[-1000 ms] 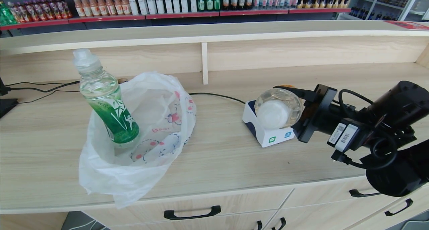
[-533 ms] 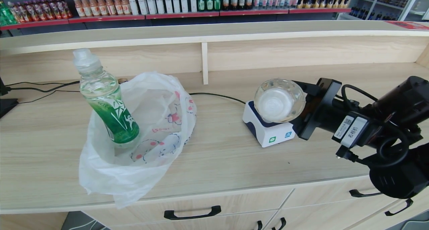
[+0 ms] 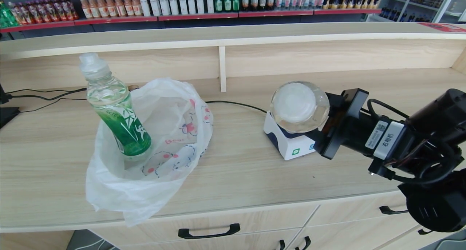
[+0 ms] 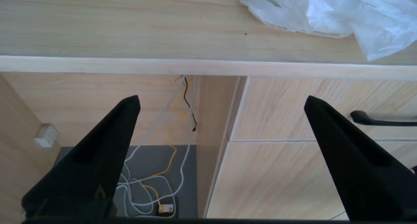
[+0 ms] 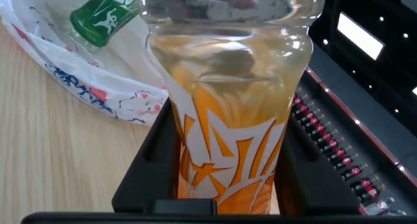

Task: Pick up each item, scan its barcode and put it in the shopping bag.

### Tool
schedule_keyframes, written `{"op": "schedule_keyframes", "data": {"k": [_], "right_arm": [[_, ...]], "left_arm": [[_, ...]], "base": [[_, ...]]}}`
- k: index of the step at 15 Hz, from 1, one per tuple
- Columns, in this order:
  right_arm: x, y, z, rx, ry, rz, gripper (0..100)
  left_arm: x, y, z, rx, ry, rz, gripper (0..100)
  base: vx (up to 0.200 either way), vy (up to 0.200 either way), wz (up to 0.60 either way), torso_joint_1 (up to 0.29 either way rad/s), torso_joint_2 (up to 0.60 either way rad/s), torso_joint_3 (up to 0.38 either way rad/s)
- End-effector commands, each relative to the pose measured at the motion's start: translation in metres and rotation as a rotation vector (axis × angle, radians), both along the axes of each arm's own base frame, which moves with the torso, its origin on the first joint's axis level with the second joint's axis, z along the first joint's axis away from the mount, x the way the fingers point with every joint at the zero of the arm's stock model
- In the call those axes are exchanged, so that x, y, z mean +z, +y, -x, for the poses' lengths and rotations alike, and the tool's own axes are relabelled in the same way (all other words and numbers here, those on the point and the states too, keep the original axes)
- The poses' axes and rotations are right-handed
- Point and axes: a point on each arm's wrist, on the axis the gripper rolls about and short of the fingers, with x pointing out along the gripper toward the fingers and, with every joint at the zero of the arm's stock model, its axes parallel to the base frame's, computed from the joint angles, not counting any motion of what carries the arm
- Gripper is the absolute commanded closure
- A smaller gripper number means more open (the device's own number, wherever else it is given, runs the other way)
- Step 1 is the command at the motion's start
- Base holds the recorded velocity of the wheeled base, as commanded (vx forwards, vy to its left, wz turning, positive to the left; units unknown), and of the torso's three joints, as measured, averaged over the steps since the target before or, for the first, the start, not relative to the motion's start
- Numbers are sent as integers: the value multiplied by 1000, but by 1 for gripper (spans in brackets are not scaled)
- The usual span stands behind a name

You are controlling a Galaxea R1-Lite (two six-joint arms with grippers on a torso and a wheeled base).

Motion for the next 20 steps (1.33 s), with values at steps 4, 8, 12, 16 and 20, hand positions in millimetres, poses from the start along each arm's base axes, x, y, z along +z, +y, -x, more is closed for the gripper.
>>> {"op": "schedule_keyframes", "data": {"k": [4, 8, 12, 16, 20], "right_arm": [[20, -6, 16, 41, 51, -71, 100], [27, -17, 49, -34, 205, -224, 100], [41, -13, 63, -26, 298, -379, 100], [51, -20, 79, 12, 352, -465, 100], [47, -25, 89, 73, 476, -511, 100]], "left_arm": [[0, 0, 0, 0, -1, 0, 0], [0, 0, 0, 0, -1, 0, 0], [0, 0, 0, 0, -1, 0, 0], [0, 0, 0, 0, 1, 0, 0], [0, 0, 0, 0, -1, 0, 0]], "base": [[0, 0, 0, 0, 0, 0], [0, 0, 0, 0, 0, 0], [0, 0, 0, 0, 0, 0], [0, 0, 0, 0, 0, 0], [0, 0, 0, 0, 0, 0]]}}
